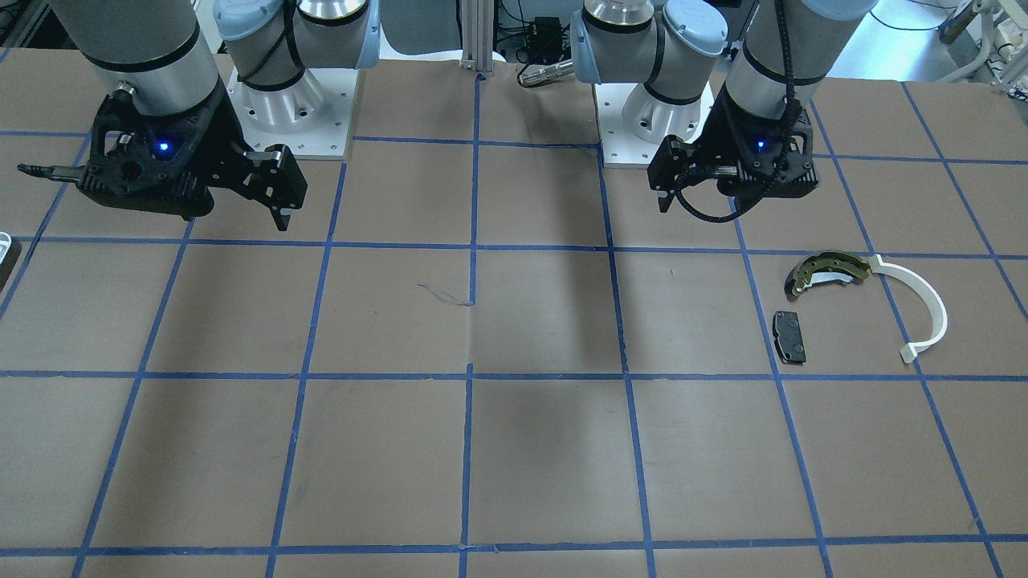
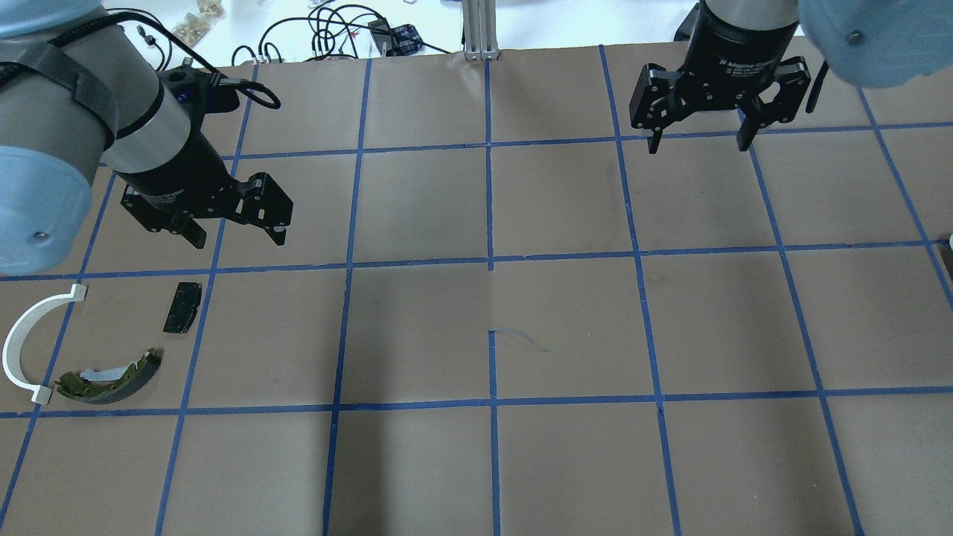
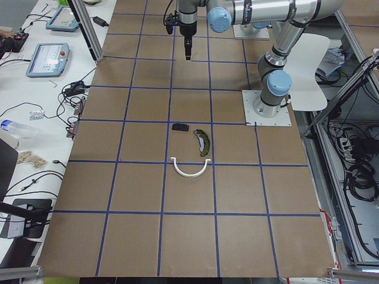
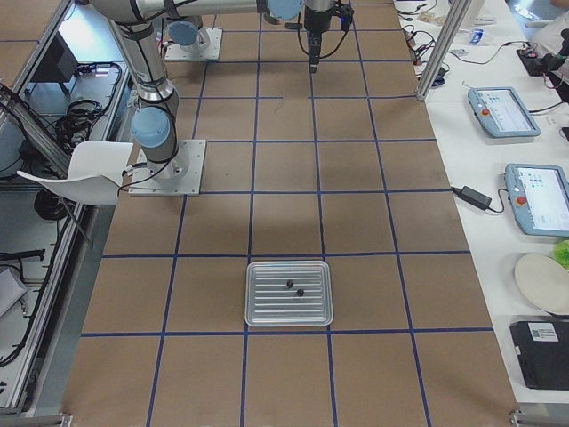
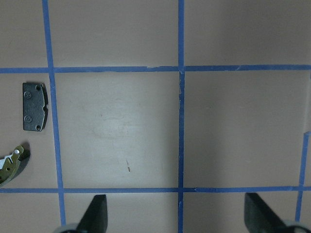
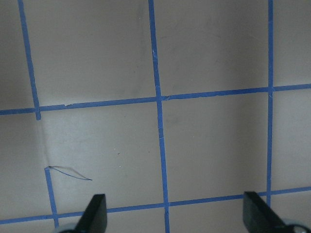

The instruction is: Place bearing gear from tray to pile

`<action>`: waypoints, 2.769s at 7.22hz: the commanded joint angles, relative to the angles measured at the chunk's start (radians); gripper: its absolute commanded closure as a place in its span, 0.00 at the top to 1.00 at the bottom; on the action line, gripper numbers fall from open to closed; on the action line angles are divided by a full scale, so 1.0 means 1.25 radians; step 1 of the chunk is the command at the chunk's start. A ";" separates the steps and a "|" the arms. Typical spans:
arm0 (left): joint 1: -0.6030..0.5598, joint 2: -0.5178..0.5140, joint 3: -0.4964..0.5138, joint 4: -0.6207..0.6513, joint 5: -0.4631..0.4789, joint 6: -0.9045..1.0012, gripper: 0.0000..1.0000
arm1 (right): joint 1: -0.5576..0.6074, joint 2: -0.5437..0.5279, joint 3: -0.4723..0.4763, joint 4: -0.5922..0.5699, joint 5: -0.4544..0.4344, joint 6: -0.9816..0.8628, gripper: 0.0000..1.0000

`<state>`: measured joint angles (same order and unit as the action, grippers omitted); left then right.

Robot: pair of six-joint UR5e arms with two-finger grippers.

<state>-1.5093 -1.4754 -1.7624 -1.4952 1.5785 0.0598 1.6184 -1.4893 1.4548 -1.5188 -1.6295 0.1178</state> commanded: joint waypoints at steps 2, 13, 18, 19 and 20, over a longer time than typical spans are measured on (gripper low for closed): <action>0.000 0.000 -0.001 0.000 0.000 0.000 1.00 | 0.000 0.000 0.000 0.000 -0.002 0.000 1.00; 0.000 -0.003 -0.001 0.001 0.000 0.000 1.00 | -0.434 0.100 0.004 -0.065 -0.005 -0.626 1.00; 0.000 -0.001 -0.003 0.000 0.000 0.000 1.00 | -0.765 0.352 0.007 -0.321 0.010 -1.033 1.00; 0.000 -0.001 0.000 0.002 0.000 0.000 1.00 | -0.782 0.387 0.007 -0.400 0.015 -1.028 1.00; 0.000 0.000 0.000 0.001 -0.001 0.000 1.00 | -0.788 0.423 0.006 -0.425 0.016 -1.026 0.99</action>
<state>-1.5094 -1.4768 -1.7634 -1.4939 1.5781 0.0598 0.6580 -1.0201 1.4617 -1.9837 -1.6137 -1.1567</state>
